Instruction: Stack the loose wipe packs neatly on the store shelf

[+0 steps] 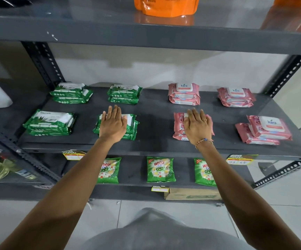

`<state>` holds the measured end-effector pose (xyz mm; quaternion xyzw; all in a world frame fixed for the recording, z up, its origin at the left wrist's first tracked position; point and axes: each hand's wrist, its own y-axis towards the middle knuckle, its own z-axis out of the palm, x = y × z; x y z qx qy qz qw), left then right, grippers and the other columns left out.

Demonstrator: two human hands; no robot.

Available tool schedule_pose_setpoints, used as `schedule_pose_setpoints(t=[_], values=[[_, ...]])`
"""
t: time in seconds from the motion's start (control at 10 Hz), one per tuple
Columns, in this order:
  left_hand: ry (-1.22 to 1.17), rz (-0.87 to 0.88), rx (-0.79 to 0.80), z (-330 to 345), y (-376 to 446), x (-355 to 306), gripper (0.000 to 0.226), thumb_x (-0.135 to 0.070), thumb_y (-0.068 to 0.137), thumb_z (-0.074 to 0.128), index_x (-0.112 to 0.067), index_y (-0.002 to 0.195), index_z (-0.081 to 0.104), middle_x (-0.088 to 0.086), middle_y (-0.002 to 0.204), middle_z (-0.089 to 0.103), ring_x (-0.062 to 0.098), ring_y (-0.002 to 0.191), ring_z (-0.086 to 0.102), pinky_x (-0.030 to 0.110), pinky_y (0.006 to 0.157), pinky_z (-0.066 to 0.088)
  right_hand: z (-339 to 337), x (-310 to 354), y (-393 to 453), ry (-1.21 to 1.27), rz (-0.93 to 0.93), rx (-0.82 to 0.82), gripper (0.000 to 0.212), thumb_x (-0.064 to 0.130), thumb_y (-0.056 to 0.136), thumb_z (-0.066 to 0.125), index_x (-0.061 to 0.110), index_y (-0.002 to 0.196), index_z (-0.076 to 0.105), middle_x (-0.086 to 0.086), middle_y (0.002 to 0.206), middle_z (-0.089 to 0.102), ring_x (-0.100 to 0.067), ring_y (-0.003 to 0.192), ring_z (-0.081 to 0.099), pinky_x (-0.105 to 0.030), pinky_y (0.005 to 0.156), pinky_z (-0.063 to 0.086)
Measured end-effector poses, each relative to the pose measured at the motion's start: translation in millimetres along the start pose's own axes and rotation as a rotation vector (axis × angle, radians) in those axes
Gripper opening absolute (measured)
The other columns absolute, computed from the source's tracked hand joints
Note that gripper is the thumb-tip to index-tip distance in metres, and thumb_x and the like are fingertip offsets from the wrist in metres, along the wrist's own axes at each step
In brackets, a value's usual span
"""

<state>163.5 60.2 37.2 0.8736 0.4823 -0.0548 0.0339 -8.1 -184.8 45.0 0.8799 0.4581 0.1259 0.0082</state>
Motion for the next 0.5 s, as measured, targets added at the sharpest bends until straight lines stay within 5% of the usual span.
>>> schedule_pose_setpoints(t=[0.1, 0.2, 0.4, 0.5], values=[[-0.058, 0.008, 0.064, -8.3, 0.5, -0.5, 0.064, -0.044, 0.100, 0.006, -0.008, 0.152, 0.001, 0.007, 0.161, -0.002, 0.022, 0.148, -0.008, 0.041, 0.119, -0.007, -7.8, 1.7, 2.5, 0.001, 0.019, 0.058, 0.054, 0.037, 0.099, 0.018, 0.017, 0.149, 0.024, -0.004, 0.161, 0.014, -0.025, 0.148, 0.004, -0.046, 0.120, 0.004], [-0.079, 0.067, -0.052, -18.5, -5.3, -11.5, 0.064, -0.045, 0.099, 0.005, -0.009, 0.152, -0.005, 0.007, 0.161, -0.007, 0.022, 0.147, -0.012, 0.044, 0.119, -0.008, -18.0, 13.2, -7.1, -0.004, 0.006, -0.046, 0.055, 0.036, 0.099, 0.019, 0.016, 0.150, 0.019, -0.003, 0.161, 0.006, -0.022, 0.149, -0.001, -0.048, 0.119, -0.001], [-0.128, 0.241, -0.665, -53.1, -41.6, -59.1, 0.064, -0.038, 0.100, 0.019, -0.001, 0.150, 0.004, 0.017, 0.159, 0.008, 0.027, 0.147, -0.003, 0.041, 0.119, -0.003, -17.7, 54.9, -46.3, -0.025, -0.126, -0.403, 0.063, 0.043, 0.098, 0.018, 0.007, 0.149, 0.016, -0.010, 0.158, 0.021, -0.025, 0.146, 0.017, -0.043, 0.117, -0.006], [-0.167, 0.243, -0.865, -78.3, -51.3, -68.5, 0.065, -0.038, 0.100, 0.024, 0.002, 0.148, 0.006, 0.023, 0.157, 0.014, 0.027, 0.146, -0.003, 0.039, 0.119, -0.005, -27.6, 63.2, -48.0, 0.003, -0.130, -0.545, 0.064, 0.046, 0.098, 0.012, 0.007, 0.148, 0.016, -0.008, 0.156, 0.021, -0.023, 0.145, 0.012, -0.038, 0.116, -0.014]])
